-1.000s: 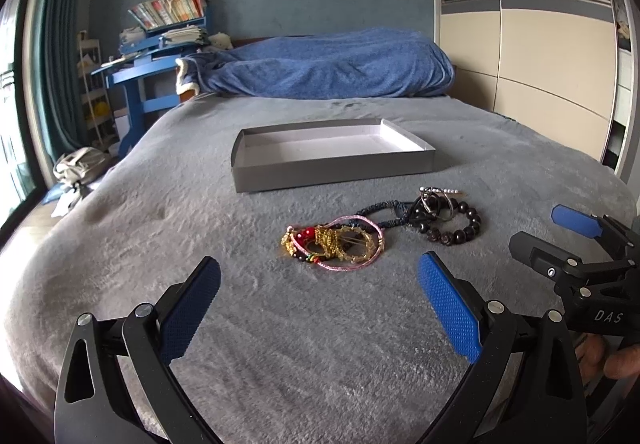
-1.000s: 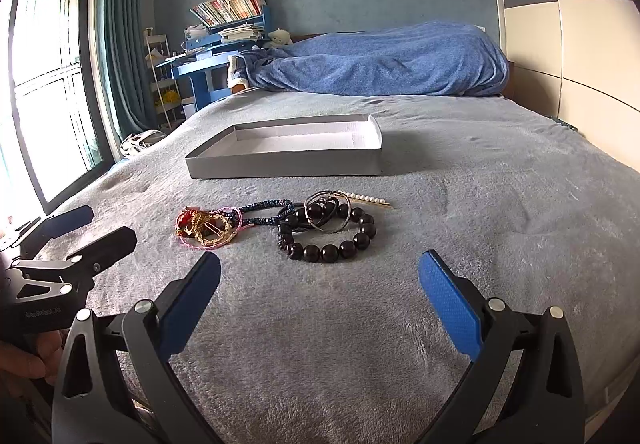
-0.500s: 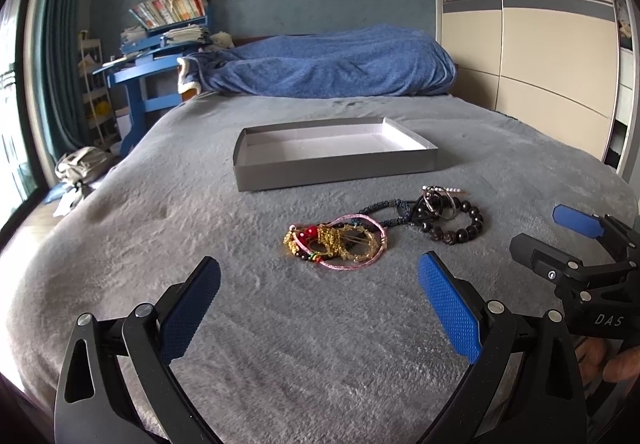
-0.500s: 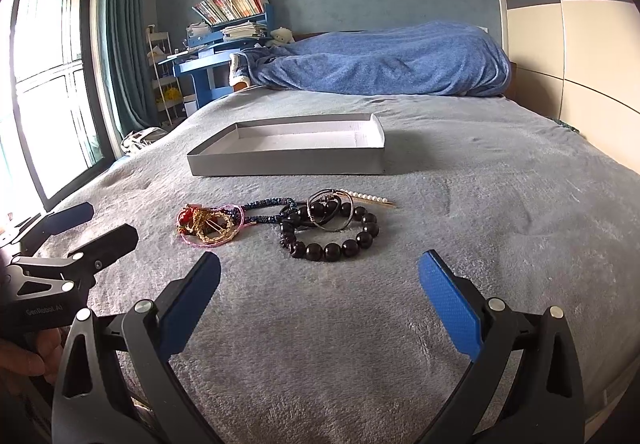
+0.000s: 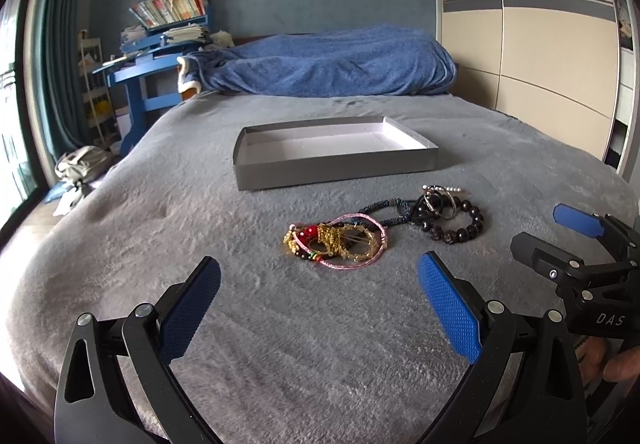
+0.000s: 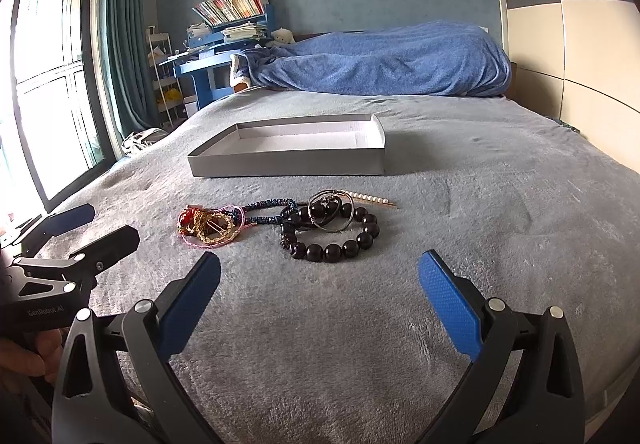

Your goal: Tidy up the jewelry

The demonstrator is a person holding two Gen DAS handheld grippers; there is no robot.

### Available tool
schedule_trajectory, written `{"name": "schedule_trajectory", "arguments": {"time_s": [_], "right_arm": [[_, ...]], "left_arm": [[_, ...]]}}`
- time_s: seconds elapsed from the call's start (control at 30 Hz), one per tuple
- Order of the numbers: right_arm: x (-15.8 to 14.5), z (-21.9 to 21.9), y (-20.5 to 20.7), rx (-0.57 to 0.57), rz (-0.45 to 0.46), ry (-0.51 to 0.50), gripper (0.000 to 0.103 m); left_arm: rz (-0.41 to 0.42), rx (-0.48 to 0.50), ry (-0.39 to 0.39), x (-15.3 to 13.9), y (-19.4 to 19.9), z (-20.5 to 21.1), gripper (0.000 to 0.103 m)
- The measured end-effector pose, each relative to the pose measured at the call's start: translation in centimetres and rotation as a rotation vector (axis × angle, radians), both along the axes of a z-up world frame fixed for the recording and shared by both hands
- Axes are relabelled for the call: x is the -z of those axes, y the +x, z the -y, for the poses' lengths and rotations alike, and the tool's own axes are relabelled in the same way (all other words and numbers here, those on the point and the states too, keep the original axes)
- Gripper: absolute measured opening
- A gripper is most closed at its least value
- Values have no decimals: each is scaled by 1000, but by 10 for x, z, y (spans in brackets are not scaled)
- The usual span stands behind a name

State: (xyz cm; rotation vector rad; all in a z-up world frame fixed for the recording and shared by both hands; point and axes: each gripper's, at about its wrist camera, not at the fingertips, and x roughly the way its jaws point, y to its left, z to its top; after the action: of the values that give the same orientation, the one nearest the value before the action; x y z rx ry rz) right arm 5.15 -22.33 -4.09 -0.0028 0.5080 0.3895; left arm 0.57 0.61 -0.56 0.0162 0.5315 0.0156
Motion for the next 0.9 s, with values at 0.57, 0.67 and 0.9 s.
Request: {"name": "schedule_trajectory", "arguments": {"time_s": [0.57,0.67,0.9], "right_arm": [[0,0,1,-1,-1,0,98],[0,0,2,-1,-3,-1,98],[1,1,3,1,-7,1,98]], "left_arm": [[-9,-3,2,3,2,1,98],[-11,-3,8,4,2,2,98],[-17,-9,21,4,4,1,98]]}}
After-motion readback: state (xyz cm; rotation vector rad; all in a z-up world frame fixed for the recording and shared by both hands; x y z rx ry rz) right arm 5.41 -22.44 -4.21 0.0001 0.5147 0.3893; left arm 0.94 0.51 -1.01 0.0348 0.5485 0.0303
